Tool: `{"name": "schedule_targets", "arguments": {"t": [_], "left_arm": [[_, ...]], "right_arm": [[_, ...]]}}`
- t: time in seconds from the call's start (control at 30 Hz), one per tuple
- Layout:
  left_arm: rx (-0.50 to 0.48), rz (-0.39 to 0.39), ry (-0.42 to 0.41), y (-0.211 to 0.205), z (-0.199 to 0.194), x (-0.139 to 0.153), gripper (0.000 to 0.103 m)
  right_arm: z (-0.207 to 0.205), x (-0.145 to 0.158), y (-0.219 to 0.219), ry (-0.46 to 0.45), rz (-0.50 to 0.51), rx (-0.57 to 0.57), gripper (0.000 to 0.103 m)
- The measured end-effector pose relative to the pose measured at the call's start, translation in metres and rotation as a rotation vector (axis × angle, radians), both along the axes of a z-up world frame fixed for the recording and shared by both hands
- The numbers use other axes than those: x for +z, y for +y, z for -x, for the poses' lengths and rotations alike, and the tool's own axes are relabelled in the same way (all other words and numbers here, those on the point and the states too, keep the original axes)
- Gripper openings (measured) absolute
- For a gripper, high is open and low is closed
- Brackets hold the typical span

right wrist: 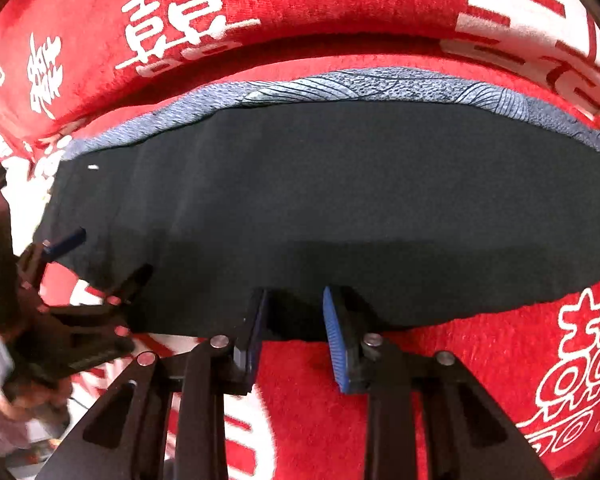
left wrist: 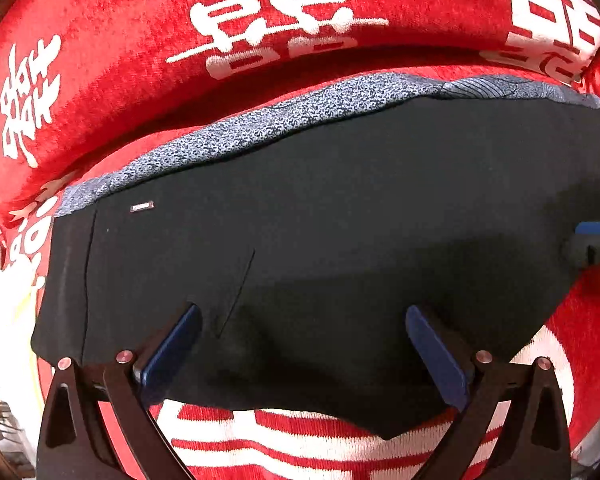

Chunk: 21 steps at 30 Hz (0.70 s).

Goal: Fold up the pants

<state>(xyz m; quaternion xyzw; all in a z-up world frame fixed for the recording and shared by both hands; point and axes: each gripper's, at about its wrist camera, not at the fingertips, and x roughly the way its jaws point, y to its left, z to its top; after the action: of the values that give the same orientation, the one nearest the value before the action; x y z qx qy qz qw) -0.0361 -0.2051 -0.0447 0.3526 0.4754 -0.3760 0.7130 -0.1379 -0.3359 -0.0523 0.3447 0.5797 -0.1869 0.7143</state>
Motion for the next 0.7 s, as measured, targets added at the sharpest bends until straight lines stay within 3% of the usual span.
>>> {"name": "schedule_targets", "arguments": {"t": [0.07, 0.2, 0.3, 0.37, 0.4, 0.47, 0.5, 0.57, 0.63, 0.7], "left_arm": [[0.017, 0.005, 0.001, 0.001, -0.001, -0.001, 0.103], [0.058, 0.027, 0.016, 0.005, -0.005, -0.002, 0.103], [0.093, 0.036, 0.042, 0.008, -0.009, -0.005, 0.103], [0.096, 0.046, 0.044, 0.01, -0.01, -0.006, 0.103], [0.092, 0.051, 0.041, 0.01, -0.01, -0.006, 0.103], [0.091, 0.059, 0.049, 0.011, -0.011, -0.006, 0.103], [0.097, 0.061, 0.069, 0.011, -0.014, -0.006, 0.103], [0.114, 0.06, 0.116, 0.015, -0.022, -0.007, 0.103], [0.131, 0.043, 0.157, 0.017, -0.03, -0.007, 0.103], [0.145, 0.028, 0.133, 0.022, -0.04, -0.001, 0.103]], "right_arm": [[-0.013, 0.009, -0.003, -0.065, -0.055, -0.003, 0.032], [-0.072, 0.023, -0.019, -0.125, -0.018, 0.107, 0.032], [-0.116, 0.004, -0.031, -0.126, -0.041, 0.135, 0.032], [-0.139, -0.023, -0.034, -0.086, -0.084, 0.14, 0.032], [-0.146, -0.039, -0.035, -0.043, -0.092, 0.138, 0.028], [-0.146, -0.039, -0.04, -0.058, -0.018, 0.135, 0.024], [-0.145, -0.036, -0.043, 0.003, 0.082, 0.125, 0.024], [-0.139, -0.031, -0.052, 0.09, 0.183, 0.046, 0.03], [-0.129, -0.028, -0.063, 0.098, 0.113, -0.029, 0.03], [-0.118, -0.021, -0.061, 0.072, 0.056, -0.059, 0.035]]}}
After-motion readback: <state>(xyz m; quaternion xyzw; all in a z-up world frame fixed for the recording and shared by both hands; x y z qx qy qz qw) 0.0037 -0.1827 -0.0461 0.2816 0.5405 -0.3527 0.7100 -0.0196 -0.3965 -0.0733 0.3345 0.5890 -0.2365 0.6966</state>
